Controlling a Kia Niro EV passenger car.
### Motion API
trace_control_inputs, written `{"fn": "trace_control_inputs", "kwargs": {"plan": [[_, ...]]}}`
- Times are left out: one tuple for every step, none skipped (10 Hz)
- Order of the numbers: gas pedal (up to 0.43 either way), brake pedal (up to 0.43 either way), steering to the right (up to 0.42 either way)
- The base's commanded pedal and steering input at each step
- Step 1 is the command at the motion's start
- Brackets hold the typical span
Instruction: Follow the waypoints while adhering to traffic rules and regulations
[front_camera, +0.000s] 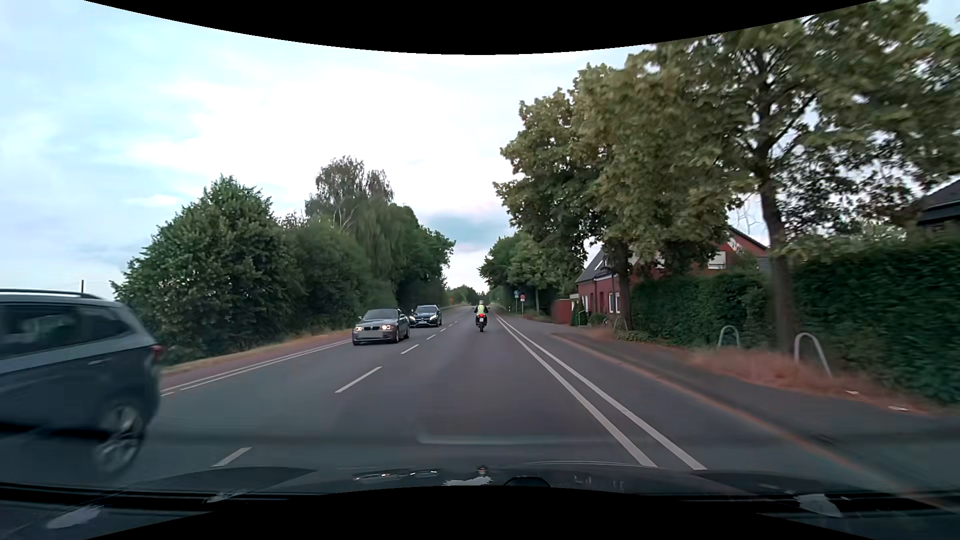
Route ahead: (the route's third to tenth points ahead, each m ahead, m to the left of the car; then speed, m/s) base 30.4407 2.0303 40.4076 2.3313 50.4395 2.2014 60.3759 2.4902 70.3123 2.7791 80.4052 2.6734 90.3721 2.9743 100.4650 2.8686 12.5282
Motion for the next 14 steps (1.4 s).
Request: {"fn": "trace_control_inputs", "kwargs": {"plan": [[0.15,0.0,0.0],[0.15,0.0,-0.001],[0.15,0.0,-0.001],[0.15,0.0,-0.002],[0.15,0.0,-0.004],[0.15,0.0,-0.007],[0.15,0.0,-0.007],[0.15,0.0,-0.007],[0.157,0.0,-0.007],[0.157,0.0,-0.007],[0.157,0.0,-0.007],[0.157,0.0,-0.007],[0.157,0.0,-0.007],[0.157,0.0,-0.007]]}}
